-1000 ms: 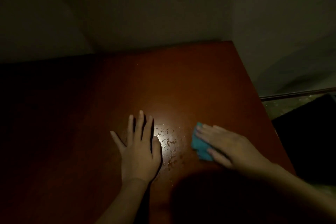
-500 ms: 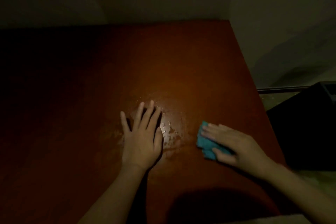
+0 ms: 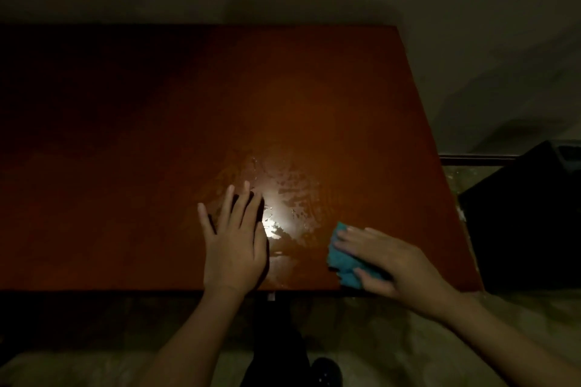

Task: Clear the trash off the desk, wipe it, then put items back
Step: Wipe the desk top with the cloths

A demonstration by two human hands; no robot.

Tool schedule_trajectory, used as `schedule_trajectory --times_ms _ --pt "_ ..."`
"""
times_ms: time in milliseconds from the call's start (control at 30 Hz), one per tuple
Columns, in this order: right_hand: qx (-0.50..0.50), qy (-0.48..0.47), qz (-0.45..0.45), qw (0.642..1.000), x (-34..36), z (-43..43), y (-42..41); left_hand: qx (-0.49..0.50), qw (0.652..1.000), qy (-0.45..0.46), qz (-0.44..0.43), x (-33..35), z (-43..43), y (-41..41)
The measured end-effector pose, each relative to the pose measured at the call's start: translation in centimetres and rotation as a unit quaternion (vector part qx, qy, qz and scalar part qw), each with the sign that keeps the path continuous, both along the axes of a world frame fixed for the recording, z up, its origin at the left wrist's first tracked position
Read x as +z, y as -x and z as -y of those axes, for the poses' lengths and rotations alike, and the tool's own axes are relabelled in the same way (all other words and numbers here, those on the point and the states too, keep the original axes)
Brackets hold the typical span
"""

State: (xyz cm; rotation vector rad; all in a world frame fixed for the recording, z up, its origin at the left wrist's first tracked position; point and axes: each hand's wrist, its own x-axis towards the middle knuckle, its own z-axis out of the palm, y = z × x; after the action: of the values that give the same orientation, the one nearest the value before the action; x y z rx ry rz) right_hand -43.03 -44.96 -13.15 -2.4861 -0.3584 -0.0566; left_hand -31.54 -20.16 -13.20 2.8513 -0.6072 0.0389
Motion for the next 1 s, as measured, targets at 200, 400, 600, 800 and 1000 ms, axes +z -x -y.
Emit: schedule_trajectory --times_ms 200,400,600,800,1000 --pt "-0.137 0.020 -0.006 0.990 0.5 -1.9 -7.0 0.031 0.999 0.014 -0.001 0.1 -0.4 0.0" --pt "0.003 0.000 0.001 1.000 -0.3 -5.3 -0.4 0.047 0.998 0.043 -0.023 -0.2 -1.2 0.4" --pt "0.018 -0.006 -0.018 1.000 0.0 -3.0 0.3 0.019 0.998 0.039 -0.041 0.3 -1.0 -0.6" --pt "-0.090 0.003 0.006 0.996 -0.1 -3.0 -4.6 -0.001 0.999 0.023 -0.025 0.3 -1.8 -5.5" --pt "-0.151 0.032 -0.008 0.988 0.2 -3.4 -11.5 0.022 1.000 0.006 -0.003 0.2 -3.0 -14.4"
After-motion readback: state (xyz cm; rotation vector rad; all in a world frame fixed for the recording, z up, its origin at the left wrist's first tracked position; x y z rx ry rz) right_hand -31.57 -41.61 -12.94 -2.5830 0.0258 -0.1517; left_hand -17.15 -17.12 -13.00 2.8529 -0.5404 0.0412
